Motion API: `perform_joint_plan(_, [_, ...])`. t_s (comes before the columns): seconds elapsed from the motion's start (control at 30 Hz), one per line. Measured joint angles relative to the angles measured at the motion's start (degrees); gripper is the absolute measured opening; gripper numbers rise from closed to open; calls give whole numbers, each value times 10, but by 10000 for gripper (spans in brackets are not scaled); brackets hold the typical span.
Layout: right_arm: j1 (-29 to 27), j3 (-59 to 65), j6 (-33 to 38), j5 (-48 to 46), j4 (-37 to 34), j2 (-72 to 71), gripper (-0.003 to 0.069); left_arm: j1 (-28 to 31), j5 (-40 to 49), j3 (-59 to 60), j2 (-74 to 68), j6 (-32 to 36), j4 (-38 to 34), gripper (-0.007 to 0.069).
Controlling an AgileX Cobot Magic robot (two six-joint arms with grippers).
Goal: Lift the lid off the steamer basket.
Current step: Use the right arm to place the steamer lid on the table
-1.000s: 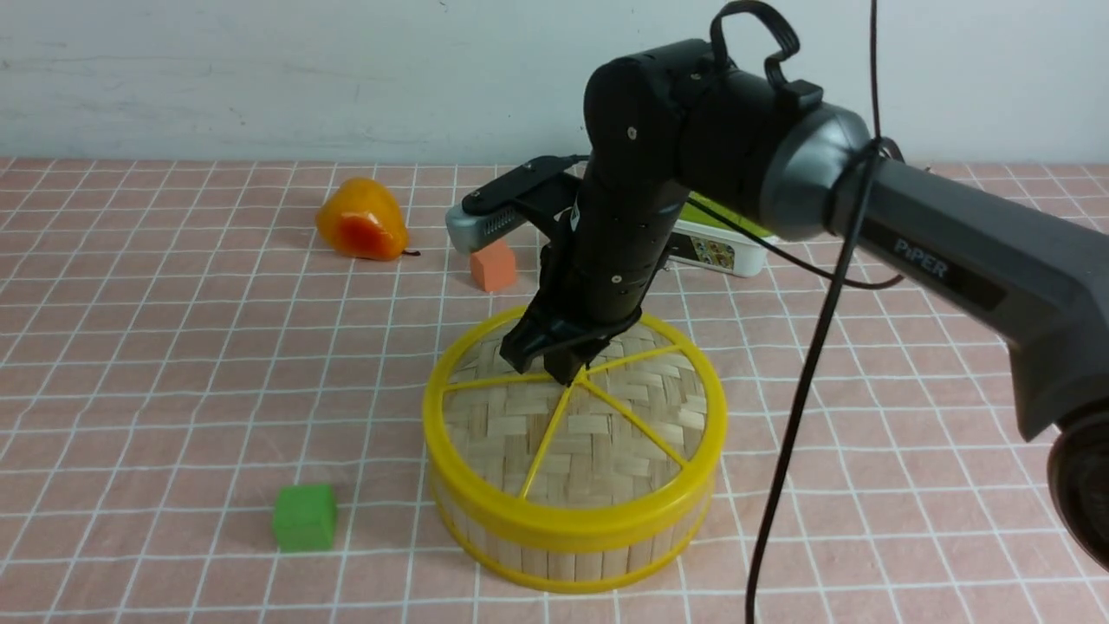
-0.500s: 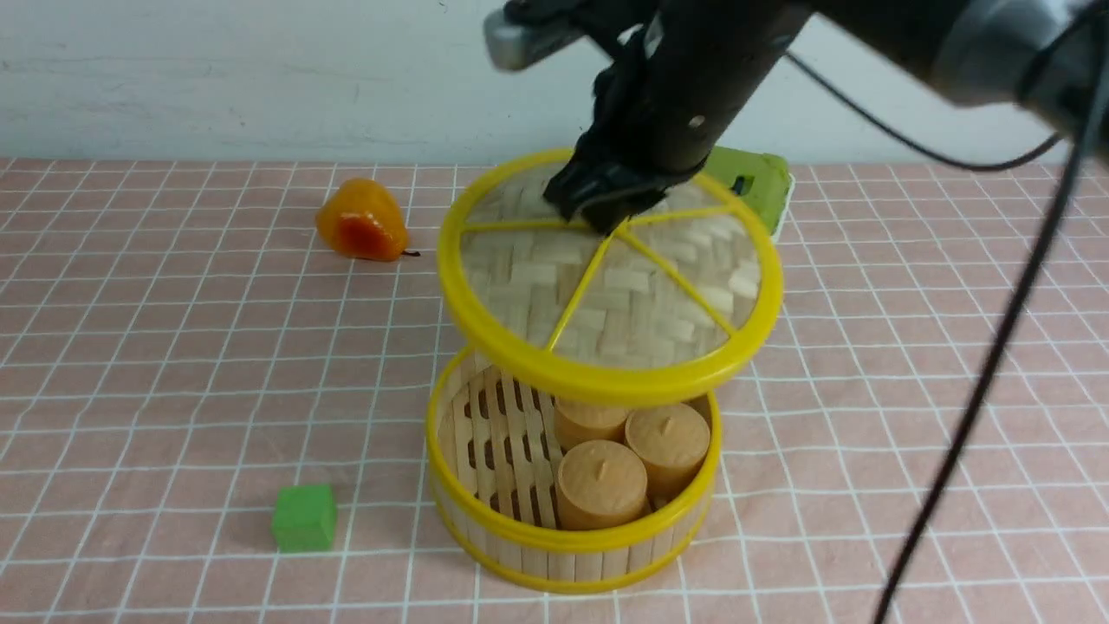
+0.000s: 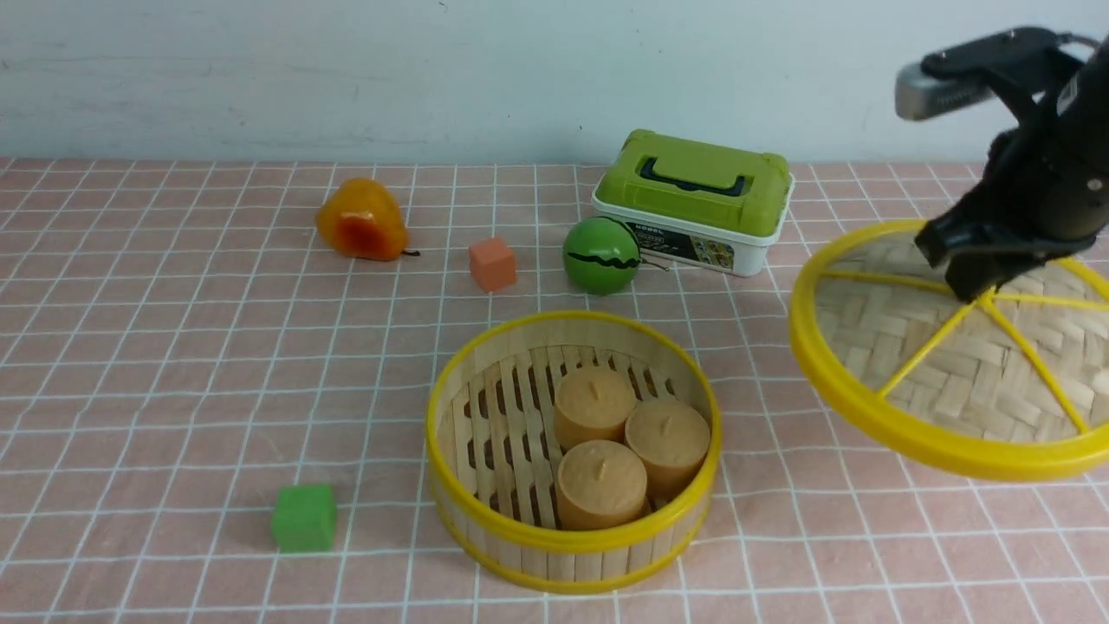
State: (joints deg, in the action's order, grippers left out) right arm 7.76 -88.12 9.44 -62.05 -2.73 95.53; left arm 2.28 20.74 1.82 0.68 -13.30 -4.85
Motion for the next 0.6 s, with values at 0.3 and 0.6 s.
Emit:
perform_joint_plan(0.3, [-14,75,0,117,-21,82,83,0,0,0,0,0,1,239])
perform_joint_plan(0.6, [-14,76,0,153,-32,156,86,0,0,0,0,0,1,239])
